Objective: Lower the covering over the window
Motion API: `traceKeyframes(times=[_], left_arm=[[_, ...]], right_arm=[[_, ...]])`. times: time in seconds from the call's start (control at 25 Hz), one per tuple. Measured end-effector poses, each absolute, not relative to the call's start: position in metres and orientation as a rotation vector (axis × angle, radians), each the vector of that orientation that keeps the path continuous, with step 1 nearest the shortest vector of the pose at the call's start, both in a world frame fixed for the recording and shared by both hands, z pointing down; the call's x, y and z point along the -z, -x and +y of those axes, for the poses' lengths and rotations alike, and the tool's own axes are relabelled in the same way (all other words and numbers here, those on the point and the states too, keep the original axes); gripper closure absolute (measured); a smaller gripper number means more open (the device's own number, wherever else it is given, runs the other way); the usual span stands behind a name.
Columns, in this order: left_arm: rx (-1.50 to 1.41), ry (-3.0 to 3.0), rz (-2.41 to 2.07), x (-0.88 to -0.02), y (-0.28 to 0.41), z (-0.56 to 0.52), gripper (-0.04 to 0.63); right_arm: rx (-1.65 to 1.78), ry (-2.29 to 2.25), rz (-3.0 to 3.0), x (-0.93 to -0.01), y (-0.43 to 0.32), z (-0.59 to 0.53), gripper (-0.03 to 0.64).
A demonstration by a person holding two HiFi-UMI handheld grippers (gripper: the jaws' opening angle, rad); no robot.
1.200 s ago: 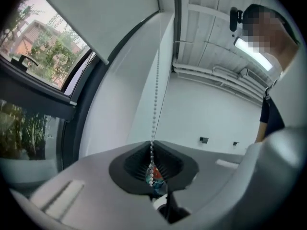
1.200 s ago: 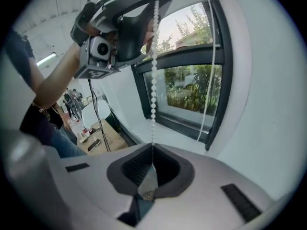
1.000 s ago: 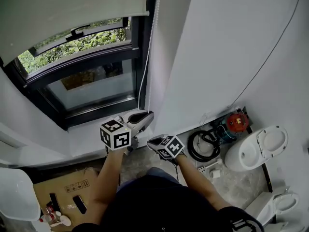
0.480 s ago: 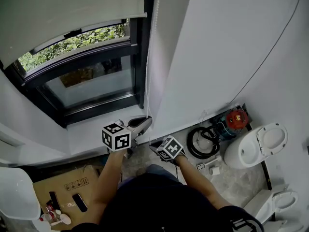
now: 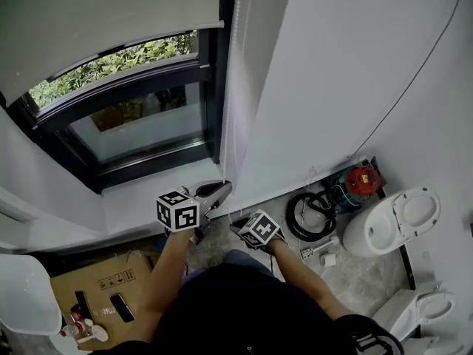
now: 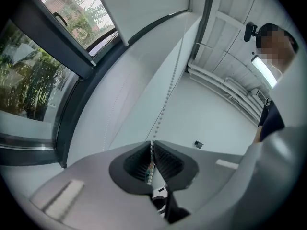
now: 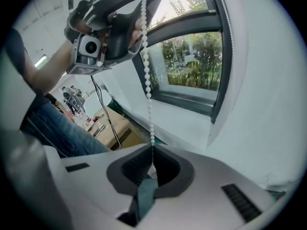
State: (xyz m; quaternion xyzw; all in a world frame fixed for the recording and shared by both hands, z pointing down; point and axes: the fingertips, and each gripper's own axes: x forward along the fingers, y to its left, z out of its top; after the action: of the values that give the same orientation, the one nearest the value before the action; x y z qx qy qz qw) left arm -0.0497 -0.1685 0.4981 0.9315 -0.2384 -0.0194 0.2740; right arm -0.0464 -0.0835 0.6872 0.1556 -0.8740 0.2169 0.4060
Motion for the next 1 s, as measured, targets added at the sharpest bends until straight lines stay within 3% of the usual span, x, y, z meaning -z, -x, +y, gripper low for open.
traceKeyframes(times=[0.36, 0.76, 1.0], left_arm=[[0.081, -2.495, -0.656, -0.498, 0.053, -0.171, 0.571], [0.088, -2.492, -0.655, -0.499, 0.052, -0.175, 0.571], [0.091, -2.486, -0.646, -0.499, 0.050, -0.174, 0.571]], right_arm=[[-0.496, -0.593, -2.305, -0.644, 0.032, -0.114, 0.601], [-0.257, -0.944, -2.787, -0.438, 0.006, -0.165, 0.600], [0.027, -1.042, -2.801, -0.369, 0.004, -0.168, 0.600]])
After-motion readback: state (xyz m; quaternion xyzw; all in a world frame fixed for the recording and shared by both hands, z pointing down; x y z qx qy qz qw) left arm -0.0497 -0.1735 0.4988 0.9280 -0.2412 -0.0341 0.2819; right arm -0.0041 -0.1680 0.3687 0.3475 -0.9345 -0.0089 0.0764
